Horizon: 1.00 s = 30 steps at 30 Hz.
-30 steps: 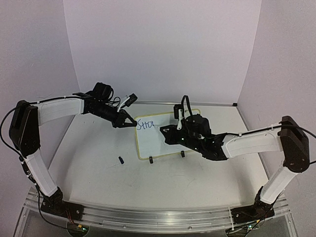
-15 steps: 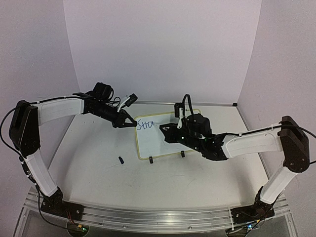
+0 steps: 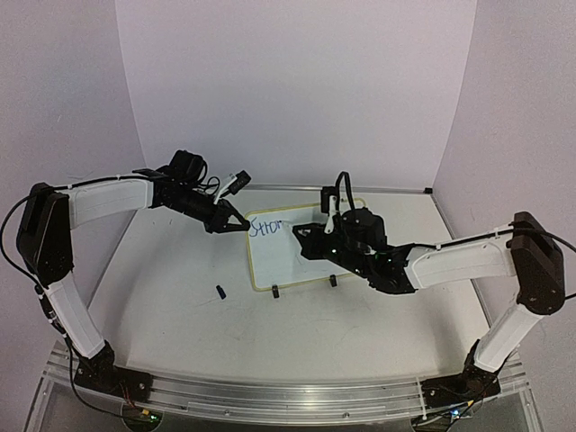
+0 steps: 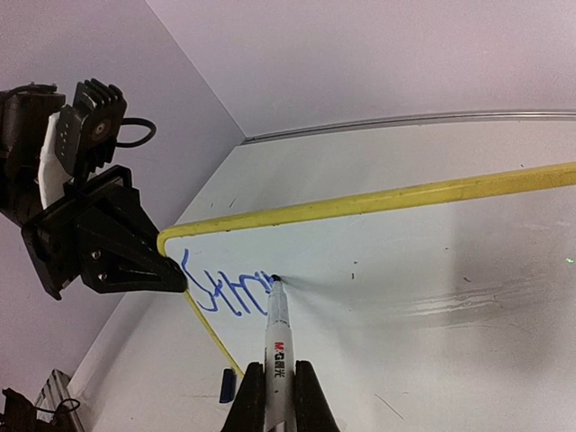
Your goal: Write a sentence on the whiteboard
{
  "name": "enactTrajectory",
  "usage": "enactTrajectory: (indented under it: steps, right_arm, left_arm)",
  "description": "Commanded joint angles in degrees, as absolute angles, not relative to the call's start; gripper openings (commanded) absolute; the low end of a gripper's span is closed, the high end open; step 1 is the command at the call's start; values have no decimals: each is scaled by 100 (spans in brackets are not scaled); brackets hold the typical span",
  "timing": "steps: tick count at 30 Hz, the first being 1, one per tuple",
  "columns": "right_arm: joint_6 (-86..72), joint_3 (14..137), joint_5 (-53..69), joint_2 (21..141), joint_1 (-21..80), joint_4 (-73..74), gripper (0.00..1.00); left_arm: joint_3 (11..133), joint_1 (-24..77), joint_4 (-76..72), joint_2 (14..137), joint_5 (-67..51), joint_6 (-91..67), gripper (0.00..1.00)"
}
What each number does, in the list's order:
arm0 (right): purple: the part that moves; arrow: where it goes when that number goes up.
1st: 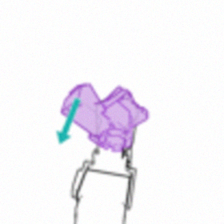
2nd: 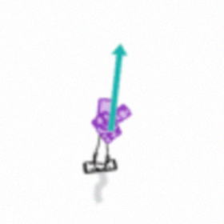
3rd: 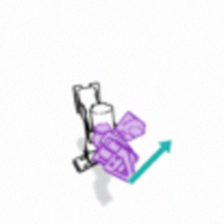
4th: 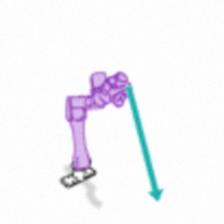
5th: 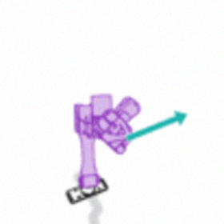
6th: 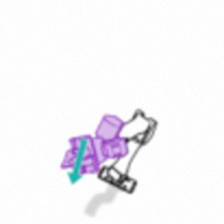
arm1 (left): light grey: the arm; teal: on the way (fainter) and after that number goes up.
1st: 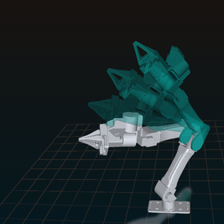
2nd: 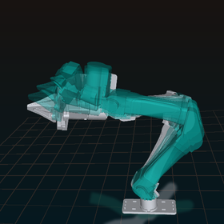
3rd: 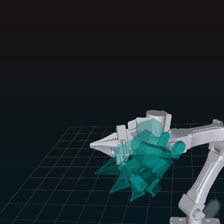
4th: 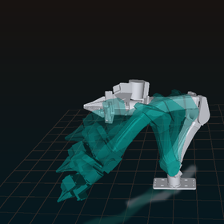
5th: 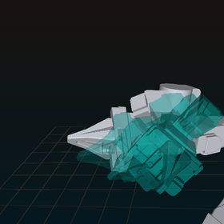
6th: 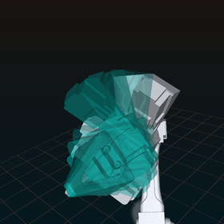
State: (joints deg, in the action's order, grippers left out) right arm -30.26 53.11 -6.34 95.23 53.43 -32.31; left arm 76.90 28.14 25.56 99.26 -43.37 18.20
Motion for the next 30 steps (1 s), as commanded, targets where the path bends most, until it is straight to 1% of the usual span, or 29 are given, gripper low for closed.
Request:
enactTrajectory:
  steps: [1, 8, 20, 30]
  right_arm:
    - [-3061, 5226, -1003, 9271, 5323, -3450, 0]
    - [-3107, 5030, -1119, 9203, 5324, -3443, 0]
    - [-3258, 4975, -875, 9451, 5324, -3256, 0]
    - [-3298, 4961, -834, 9415, 5325, -3231, 0]
  left_arm:
    - [7778, 2918, 2902, 9858, -3967, 2075, 0]
    - [7778, 2928, 2909, 9863, -3964, 2085, 0]
    - [7787, 2936, 2911, 9879, -3964, 2086, 0]
    - [7787, 2936, 2913, 9885, -3960, 2084, 0]
